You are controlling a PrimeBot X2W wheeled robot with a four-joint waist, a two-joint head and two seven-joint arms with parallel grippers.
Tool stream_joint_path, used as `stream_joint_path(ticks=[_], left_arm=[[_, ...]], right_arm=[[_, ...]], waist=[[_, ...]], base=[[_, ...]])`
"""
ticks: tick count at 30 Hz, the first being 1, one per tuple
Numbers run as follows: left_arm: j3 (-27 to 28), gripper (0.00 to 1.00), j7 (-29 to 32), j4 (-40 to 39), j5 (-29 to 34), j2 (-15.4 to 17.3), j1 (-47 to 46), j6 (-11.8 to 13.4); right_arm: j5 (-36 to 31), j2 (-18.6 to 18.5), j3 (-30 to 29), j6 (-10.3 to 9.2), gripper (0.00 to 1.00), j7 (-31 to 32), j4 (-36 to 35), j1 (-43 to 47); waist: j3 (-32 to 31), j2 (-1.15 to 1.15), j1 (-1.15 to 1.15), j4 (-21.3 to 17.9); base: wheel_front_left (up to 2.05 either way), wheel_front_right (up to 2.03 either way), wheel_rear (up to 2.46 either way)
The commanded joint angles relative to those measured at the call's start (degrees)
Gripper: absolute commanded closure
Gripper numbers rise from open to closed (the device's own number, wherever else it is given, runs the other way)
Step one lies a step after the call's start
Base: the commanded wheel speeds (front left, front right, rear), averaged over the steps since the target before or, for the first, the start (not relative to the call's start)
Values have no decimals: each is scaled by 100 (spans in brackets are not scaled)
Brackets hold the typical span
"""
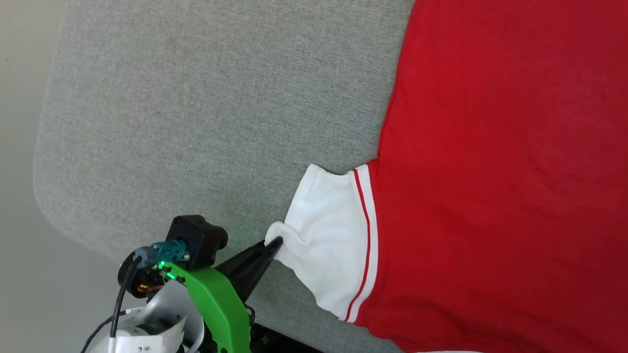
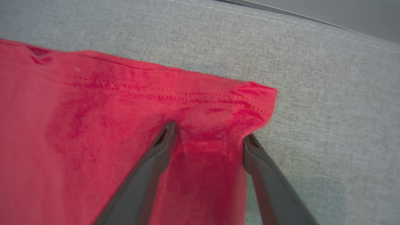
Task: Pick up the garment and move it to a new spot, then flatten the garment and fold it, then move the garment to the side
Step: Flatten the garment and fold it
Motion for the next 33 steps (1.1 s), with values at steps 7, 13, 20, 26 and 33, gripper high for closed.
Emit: stream_joint_path(ticks=[7,13,20,26,33], left_arm=[[-20,100,-94,94,65,-58,-160,-40],[-32,100,-97,145,74,-56,-177,-24],[91,100,-67,98,105,43,-216,65],[130,100,58,107,70,139,-148,140],[145,100,159,128,31,191,-26,250]], right_arm=[[192,-101,258,-3,100,68,151,400],[199,-176,288,-3,100,-30,180,541],[235,-188,400,-3,100,-248,313,989],[406,-205,468,-3,100,-429,341,1596],[708,-186,466,-3,100,-619,134,2633]], waist=[[-24,0,-1,43],[-165,0,-1,-6],[-612,0,-1,-245],[-1169,0,-1,-550],[-1848,0,-1,-937]], base=[[0,0,0],[0,0,0],[0,0,0],[0,0,0],[0,0,0]])
